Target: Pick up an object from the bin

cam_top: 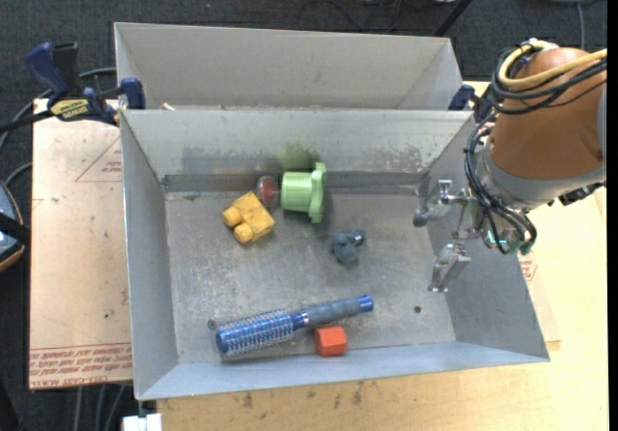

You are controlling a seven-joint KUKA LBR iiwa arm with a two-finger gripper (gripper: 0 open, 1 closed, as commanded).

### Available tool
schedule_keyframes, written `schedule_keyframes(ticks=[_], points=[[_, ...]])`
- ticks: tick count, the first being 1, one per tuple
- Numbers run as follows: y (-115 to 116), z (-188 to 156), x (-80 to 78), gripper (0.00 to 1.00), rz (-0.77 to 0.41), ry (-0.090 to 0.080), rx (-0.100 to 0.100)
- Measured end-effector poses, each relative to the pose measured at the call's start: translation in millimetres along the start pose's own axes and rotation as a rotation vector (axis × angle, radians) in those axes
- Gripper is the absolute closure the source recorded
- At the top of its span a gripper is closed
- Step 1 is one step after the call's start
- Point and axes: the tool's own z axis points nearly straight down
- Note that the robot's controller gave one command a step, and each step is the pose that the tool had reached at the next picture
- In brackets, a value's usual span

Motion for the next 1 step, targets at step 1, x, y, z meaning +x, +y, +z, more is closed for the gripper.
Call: schedule_keyframes(ticks=[1], points=[[56.2,146.6,20.7,0.00,-0.183,-0.013,0.003]])
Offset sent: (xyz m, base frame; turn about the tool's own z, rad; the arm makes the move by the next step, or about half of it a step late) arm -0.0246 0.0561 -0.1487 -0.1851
